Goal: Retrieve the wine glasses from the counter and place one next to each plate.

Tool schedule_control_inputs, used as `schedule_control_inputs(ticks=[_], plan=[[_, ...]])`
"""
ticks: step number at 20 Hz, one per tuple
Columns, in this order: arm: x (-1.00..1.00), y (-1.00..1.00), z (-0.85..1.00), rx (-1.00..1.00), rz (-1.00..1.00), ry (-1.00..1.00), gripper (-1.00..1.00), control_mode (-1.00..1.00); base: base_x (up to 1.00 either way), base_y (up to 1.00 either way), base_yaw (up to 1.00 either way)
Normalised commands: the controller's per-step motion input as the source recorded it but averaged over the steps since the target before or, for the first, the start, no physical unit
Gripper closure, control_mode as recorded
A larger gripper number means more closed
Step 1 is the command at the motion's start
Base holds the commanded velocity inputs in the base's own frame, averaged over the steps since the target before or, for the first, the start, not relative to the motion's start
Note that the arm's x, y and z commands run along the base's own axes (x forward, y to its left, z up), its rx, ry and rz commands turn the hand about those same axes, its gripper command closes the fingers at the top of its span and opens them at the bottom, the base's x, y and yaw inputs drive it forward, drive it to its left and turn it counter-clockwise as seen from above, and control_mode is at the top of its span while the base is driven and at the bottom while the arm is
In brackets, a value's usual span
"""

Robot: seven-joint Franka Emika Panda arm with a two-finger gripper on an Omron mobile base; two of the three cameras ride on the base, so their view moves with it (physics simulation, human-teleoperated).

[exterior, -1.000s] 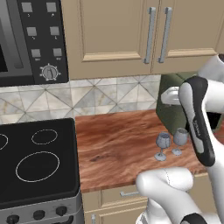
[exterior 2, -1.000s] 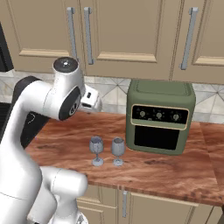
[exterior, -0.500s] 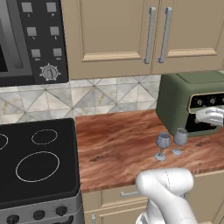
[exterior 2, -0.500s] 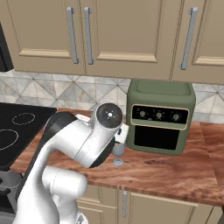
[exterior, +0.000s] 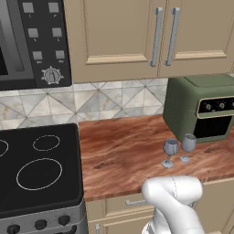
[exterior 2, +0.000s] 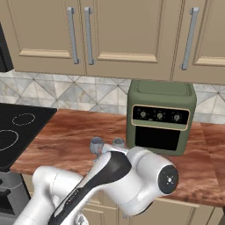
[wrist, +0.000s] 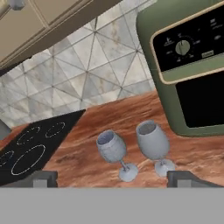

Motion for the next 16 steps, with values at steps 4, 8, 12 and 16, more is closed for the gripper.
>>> schedule_control_inputs(ticks=[4, 8, 12, 16], plan=[[0.07, -0.34, -0.39, 0.03, 0.18, -0.38, -1.00, -1.00, 0.00, 0.00, 0.00], [0.48, -0.13, -0.25, 0.00, 0.11, -0.17, -1.00, -1.00, 0.00, 0.00, 0.00], [0.67, 0.02, -0.28, -0.05, 0.07, -0.06, -1.00, -1.00, 0.00, 0.00, 0.00], [0.50, -0.01, -0.33, -0.01, 0.01, -0.09, -1.00, -1.00, 0.00, 0.00, 0.00]])
